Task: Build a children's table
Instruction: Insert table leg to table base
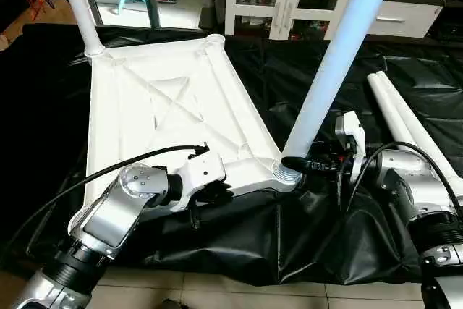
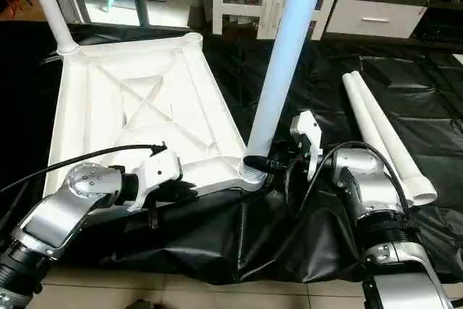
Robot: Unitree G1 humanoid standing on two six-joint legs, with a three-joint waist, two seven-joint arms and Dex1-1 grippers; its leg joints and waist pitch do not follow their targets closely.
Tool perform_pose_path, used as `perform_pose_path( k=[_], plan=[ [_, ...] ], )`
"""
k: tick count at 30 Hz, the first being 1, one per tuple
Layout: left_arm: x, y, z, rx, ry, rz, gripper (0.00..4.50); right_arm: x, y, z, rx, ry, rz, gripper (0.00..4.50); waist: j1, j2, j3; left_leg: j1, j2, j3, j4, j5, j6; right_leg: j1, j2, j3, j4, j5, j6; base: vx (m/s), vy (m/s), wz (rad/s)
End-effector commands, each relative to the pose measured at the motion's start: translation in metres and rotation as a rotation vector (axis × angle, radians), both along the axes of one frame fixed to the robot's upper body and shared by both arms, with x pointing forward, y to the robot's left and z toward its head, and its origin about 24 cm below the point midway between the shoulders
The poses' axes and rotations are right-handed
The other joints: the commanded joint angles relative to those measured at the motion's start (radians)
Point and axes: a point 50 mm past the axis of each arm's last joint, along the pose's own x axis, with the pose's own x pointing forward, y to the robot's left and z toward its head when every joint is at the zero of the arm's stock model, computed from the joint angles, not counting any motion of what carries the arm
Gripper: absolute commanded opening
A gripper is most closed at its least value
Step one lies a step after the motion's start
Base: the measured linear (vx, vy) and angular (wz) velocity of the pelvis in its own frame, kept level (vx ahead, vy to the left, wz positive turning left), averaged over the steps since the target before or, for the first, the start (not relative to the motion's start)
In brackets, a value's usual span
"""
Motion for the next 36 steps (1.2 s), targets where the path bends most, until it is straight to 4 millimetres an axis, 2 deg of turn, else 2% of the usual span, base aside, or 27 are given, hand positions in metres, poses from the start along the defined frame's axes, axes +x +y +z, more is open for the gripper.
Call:
perform_pose_path(
  k=[1, 13, 14, 15, 16, 17, 18, 19, 21, 22, 24, 26, 27, 29, 33, 34, 35, 36],
  plan=[
    [-0.009, -0.01, -0.007, -0.015, 0.034, -0.068, 0.0, 0.004, -0.001, 0.008, 0.001, -0.019, -0.003, 1.96, -0.002, -0.012, -0.073, 0.027, 0.004, 0.006, -0.036, 0.072, 0.162, 0.047, -0.045, 0.027, -0.045, 0.436, -0.302, 0.0, 0.0, 0.0],
    [-0.009, -0.01, -0.007, -0.015, 0.036, -0.071, 0.0, 0.004, -0.001, 0.007, 0.002, -0.015, 0.001, 1.95, -0.002, -0.012, -0.071, 0.026, 0.004, 0.006, -0.036, 0.056, 0.157, 0.045, -0.045, 0.027, -0.046, 0.407, -0.303, 0.0, 0.0, 0.0],
    [0.015, -0.029, -0.007, -0.052, -0.005, 0.189, 0.0, 0.022, 0.02, -0.028, 0.011, 0.069, -0.382, 1.95, -0.009, -0.008, -0.075, 0.027, 0.007, 0.009, -0.035, 0.069, 0.154, 0.037, -0.047, 0.03, -0.039, 0.419, -0.313, 0.0, 0.0, 0.0],
    [0.021, -0.034, -0.007, -0.056, -0.011, 0.264, 0.0, 0.025, 0.027, -0.038, -0.001, 0.098, -0.486, 1.95, -0.013, -0.01, -0.062, 0.029, 0.008, 0.006, -0.044, 0.049, 0.125, 0.032, -0.052, 0.028, -0.053, 0.337, -0.32, 0.0, 0.0, 0.0],
    [0.036, -0.049, -0.007, -0.044, -0.018, 0.487, 0.0, 0.027, 0.053, -0.068, -0.071, 0.182, -0.782, 1.94, -0.025, -0.009, -0.067, 0.031, 0.008, 0.007, -0.047, 0.039, 0.072, 0.032, -0.057, 0.031, -0.053, 0.27, -0.327, 0.0, 0.0, 0.0],
    [0.039, -0.05, -0.008, -0.028, -0.02, 0.54, 0.0, 0.027, 0.06, -0.073, -0.098, 0.193, -0.839, 1.94, -0.028, -0.01, -0.063, 0.033, 0.009, 0.004, -0.052, 0.009, 0.054, 0.032, -0.06, 0.03, -0.061, 0.215, -0.326, -0.07, 0.002, -0.06],
    [0.039, -0.046, -0.009, -0.02, -0.021, 0.544, 0.0, 0.028, 0.06, -0.071, -0.1, 0.181, -0.826, 1.94, -0.033, -0.015, -0.066, 0.033, 0.002, 0.005, -0.051, -0.045, 0.034, 0.041, -0.058, 0.031, -0.07, 0.148, -0.317, 0.0, 0.0, 0.0],
    [0.039, -0.046, -0.009, -0.02, -0.021, 0.544, 0.0, 0.028, 0.06, -0.071, -0.1, 0.181, -0.826, 1.93, -0.032, -0.014, -0.065, 0.032, 0.001, 0.005, -0.051, -0.063, 0.036, 0.045, -0.057, 0.034, -0.073, 0.141, -0.31, 0.0, 0.0, 0.0],
    [0.04, -0.036, -0.011, -0.004, -0.021, 0.558, 0.0, 0.032, 0.051, -0.066, -0.096, 0.162, -0.838, 1.93, -0.028, -0.01, -0.065, 0.029, -0.002, 0.005, -0.053, -0.072, 0.052, 0.047, -0.052, 0.037, -0.076, 0.17, -0.27, 0.0, 0.0, 0.0],
    [0.04, -0.036, -0.011, -0.004, -0.021, 0.558, 0.0, 0.032, 0.051, -0.066, -0.096, 0.162, -0.838, 1.93, -0.028, -0.01, -0.068, 0.032, -0.001, 0.005, -0.051, -0.068, 0.055, 0.046, -0.051, 0.038, -0.075, 0.19, -0.265, 0.0, 0.0, 0.0],
    [0.04, -0.034, -0.011, 0.002, -0.021, 0.577, 0.0, 0.033, 0.046, -0.064, -0.1, 0.149, -0.878, 1.93, -0.029, -0.012, -0.07, 0.028, -0.002, 0.004, -0.049, -0.037, 0.071, 0.048, -0.048, 0.036, -0.067, 0.271, -0.264, 0.0, 0.0, 0.0],
    [0.042, -0.039, -0.012, 0.003, -0.014, 0.601, 0.0, 0.035, 0.048, -0.065, -0.094, 0.142, -0.935, 1.93, -0.031, -0.011, -0.07, 0.029, -0.001, 0.004, -0.05, -0.037, 0.075, 0.046, -0.047, 0.035, -0.067, 0.283, -0.268, 0.0, 0.0, 0.0],
    [0.042, -0.04, -0.012, 0.003, -0.012, 0.606, 0.0, 0.036, 0.049, -0.065, -0.094, 0.142, -0.944, 1.92, -0.033, -0.011, -0.068, 0.031, 0.0, 0.005, -0.051, -0.056, 0.074, 0.042, -0.048, 0.035, -0.071, 0.259, -0.273, 0.0, 0.0, 0.0],
    [0.042, -0.042, -0.011, 0.002, -0.013, 0.606, 0.0, 0.036, 0.053, -0.065, -0.078, 0.145, -0.944, 1.91, -0.032, -0.011, -0.069, 0.032, 0.0, 0.005, -0.052, -0.069, 0.068, 0.044, -0.048, 0.036, -0.072, 0.23, -0.274, 0.0, 0.0, 0.0],
    [0.04, -0.045, -0.009, -0.023, -0.029, 0.545, 0.0, 0.037, 0.065, -0.056, 0.055, 0.151, -0.836, 1.91, -0.031, -0.013, -0.073, 0.028, -0.001, 0.004, -0.05, -0.053, 0.084, 0.048, -0.047, 0.036, -0.066, 0.291, -0.27, 0.0, 0.0, 0.0],
    [0.039, -0.045, -0.008, -0.028, -0.038, 0.522, 0.0, 0.037, 0.067, -0.053, 0.089, 0.155, -0.798, 2.26, -0.03, -0.013, -0.072, 0.028, -0.001, 0.003, -0.05, -0.055, 0.092, 0.047, -0.047, 0.036, -0.067, 0.297, -0.27, 0.0, 0.0, 0.0],
    [0.036, -0.045, -0.006, -0.048, -0.048, 0.468, 0.0, 0.037, 0.068, -0.049, 0.123, 0.142, -0.747, 2.26, -0.028, -0.013, -0.073, 0.026, -0.001, 0.002, -0.049, -0.043, 0.1, 0.049, -0.048, 0.035, -0.066, 0.315, -0.272, 0.0, 0.0, 0.0],
    [0.03, -0.039, -0.006, -0.064, -0.057, 0.376, 0.0, 0.036, 0.062, -0.037, 0.146, 0.076, -0.644, 2.64, -0.026, -0.015, -0.077, 0.022, -0.001, 0.002, -0.047, -0.027, 0.112, 0.054, -0.048, 0.035, -0.061, 0.349, -0.272, 0.0, 0.0, 0.0]
  ],
)
